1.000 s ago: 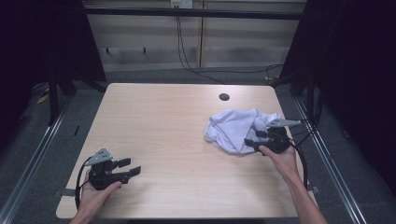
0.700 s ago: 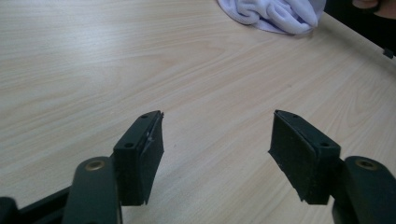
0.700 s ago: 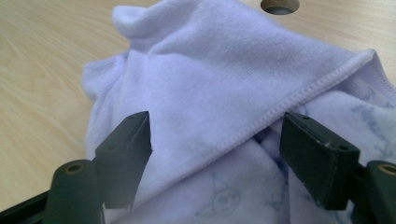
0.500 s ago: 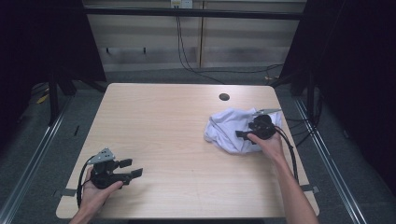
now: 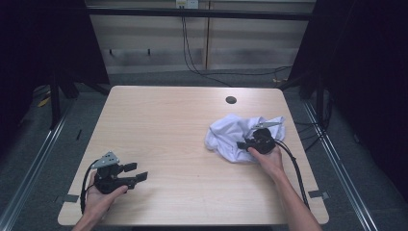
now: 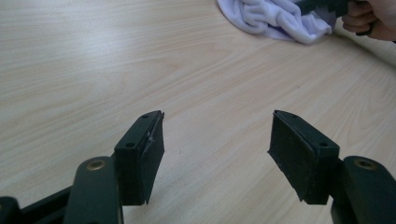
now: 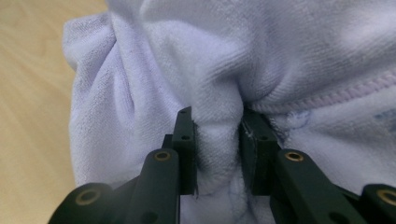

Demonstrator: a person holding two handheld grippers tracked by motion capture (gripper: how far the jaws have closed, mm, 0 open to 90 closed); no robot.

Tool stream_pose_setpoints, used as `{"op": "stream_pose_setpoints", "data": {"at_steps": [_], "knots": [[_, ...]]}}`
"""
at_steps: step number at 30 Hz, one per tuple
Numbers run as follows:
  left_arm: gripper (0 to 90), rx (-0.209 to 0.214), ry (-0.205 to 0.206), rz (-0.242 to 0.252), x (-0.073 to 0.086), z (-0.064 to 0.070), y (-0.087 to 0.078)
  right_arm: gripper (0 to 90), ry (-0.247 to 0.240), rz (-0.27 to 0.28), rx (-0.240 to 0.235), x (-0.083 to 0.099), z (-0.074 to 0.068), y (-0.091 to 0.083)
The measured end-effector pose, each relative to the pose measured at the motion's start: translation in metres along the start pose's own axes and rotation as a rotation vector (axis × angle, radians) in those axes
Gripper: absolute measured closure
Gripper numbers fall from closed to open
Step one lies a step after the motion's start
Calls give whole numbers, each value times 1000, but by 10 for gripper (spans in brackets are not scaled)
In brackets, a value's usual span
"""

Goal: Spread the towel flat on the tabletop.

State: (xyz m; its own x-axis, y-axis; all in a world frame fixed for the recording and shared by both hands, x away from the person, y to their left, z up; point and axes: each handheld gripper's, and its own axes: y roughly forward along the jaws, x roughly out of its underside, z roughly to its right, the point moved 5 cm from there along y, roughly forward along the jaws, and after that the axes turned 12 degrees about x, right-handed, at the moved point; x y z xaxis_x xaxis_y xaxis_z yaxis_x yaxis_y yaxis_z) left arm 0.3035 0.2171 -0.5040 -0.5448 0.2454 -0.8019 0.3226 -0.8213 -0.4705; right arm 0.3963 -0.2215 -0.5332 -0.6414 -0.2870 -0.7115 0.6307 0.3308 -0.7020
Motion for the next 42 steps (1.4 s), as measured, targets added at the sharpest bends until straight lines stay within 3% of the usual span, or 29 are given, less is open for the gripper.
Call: {"op": "stream_pose_setpoints", "data": {"at_steps": [4, 13, 17, 20, 25, 28, 30, 31, 34, 38, 40, 41, 42], "knots": [[338, 3, 5, -1, -4, 0, 5, 707, -55, -12, -33, 1, -29, -2], [345, 48, 16, -27, -9, 4, 13, 707, -100, -11, -138, 5, -78, -3], [346, 65, 23, -15, -12, 7, 11, 706, -133, -10, -203, 5, -107, -2], [344, 88, 51, 14, -18, 10, 6, 702, -160, -14, -248, 6, -131, -2], [390, 111, 71, 50, -30, 14, 2, 679, -250, -26, -335, 4, -178, -5], [393, 77, 104, 26, -36, 16, 6, 596, -283, -37, -395, 4, -199, -6], [381, 117, 99, 20, -42, 19, 10, 534, -291, -31, -410, 2, -200, -10], [383, 108, 101, 20, -46, 18, 12, 501, -281, -17, -415, 0, -197, -15], [382, 125, 79, 32, -55, 15, 20, 449, -229, 31, -412, -11, -177, -31], [422, 138, 62, 29, -69, 8, 36, 458, -176, 74, -336, -22, -142, -43], [513, 135, 77, 23, -76, 4, 46, 462, -158, 79, -289, -27, -125, -39], [535, 116, 88, 7, -79, 2, 53, 461, -147, 82, -268, -30, -118, -36], [536, 130, 88, -13, -81, 2, 61, 453, -135, 85, -257, -33, -113, -32]]}}
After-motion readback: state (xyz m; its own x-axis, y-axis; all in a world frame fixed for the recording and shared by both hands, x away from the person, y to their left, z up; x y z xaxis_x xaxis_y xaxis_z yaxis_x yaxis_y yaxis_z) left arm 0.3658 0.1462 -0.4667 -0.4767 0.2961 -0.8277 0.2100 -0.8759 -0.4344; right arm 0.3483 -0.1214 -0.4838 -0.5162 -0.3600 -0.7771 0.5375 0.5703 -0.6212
